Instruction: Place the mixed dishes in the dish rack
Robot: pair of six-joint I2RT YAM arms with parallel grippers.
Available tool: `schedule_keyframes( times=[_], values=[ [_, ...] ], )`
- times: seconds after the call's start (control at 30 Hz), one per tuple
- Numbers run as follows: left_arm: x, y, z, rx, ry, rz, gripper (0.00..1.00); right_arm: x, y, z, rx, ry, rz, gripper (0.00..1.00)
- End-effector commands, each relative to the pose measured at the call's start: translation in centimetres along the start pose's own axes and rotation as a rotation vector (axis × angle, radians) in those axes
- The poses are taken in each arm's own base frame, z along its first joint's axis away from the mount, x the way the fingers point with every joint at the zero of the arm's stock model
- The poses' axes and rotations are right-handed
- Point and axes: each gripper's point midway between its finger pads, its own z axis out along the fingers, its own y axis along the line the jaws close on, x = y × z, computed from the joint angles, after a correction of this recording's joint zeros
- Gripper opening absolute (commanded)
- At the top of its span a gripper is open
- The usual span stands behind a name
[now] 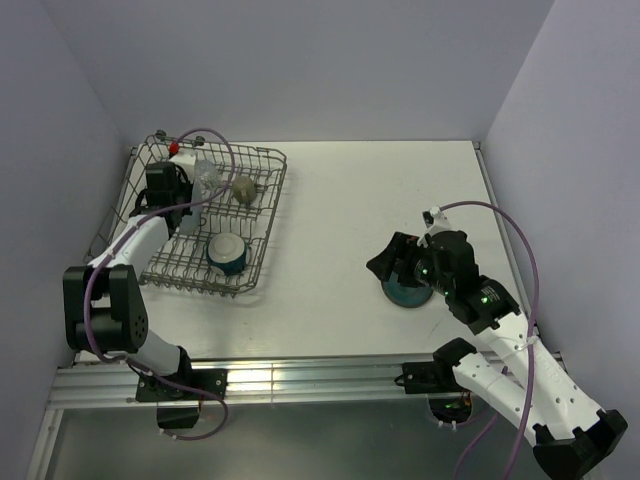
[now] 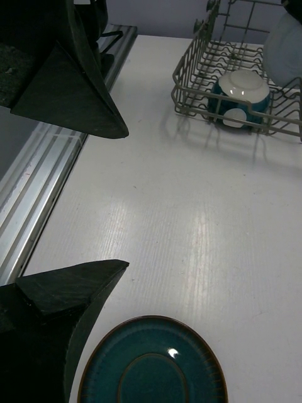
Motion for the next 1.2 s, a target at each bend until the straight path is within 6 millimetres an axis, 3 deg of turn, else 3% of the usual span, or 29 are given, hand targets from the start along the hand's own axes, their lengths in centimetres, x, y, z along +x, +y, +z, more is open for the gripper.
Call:
schedule_keyframes(
  times=[0.0,0.53,0.73,0.77,0.8,0.83,0.9,0.97,1.03,1.17],
  values=[
    [-3.2,1.5,0.4,-0.008,-0.086,-0.016,0.00,-1.1,0.4,0.2,-0.024,-0.042,-0.022,0.84],
    [-2.0,1.2,0.9,0.033,-0.046,-0.049,0.02,-1.2,0.3,0.1,-0.024,-0.050,-0.017,0.84],
    [-1.6,1.1,0.8,0.028,-0.042,-0.051,0.15,-1.1,0.5,0.1,-0.035,-0.047,-0.013,0.84],
    [-1.5,1.0,0.8,0.030,-0.036,-0.052,0.18,-1.1,0.5,0.2,-0.039,-0.046,-0.015,0.84],
    [-1.6,1.0,0.8,0.028,-0.038,-0.055,0.29,-1.1,0.5,0.2,-0.038,-0.045,-0.011,0.84],
    [-1.6,1.0,0.8,0.024,-0.037,-0.059,0.47,-1.0,0.5,0.2,-0.037,-0.042,-0.013,0.84],
    [-1.6,1.0,0.8,0.022,-0.038,-0.063,0.48,-1.0,0.5,0.2,-0.040,-0.042,-0.011,0.84],
    [-1.7,1.2,0.7,0.008,-0.046,-0.073,0.78,-1.1,0.5,0.1,-0.039,-0.044,-0.011,0.84],
    [-1.9,1.3,0.5,0.002,-0.051,-0.078,0.99,-1.1,0.6,0.0,-0.041,-0.047,-0.013,0.84],
    [-2.3,1.8,-0.1,-0.026,-0.066,-0.096,0.99,-1.2,0.5,-0.1,-0.036,-0.049,-0.012,0.84]
  ],
)
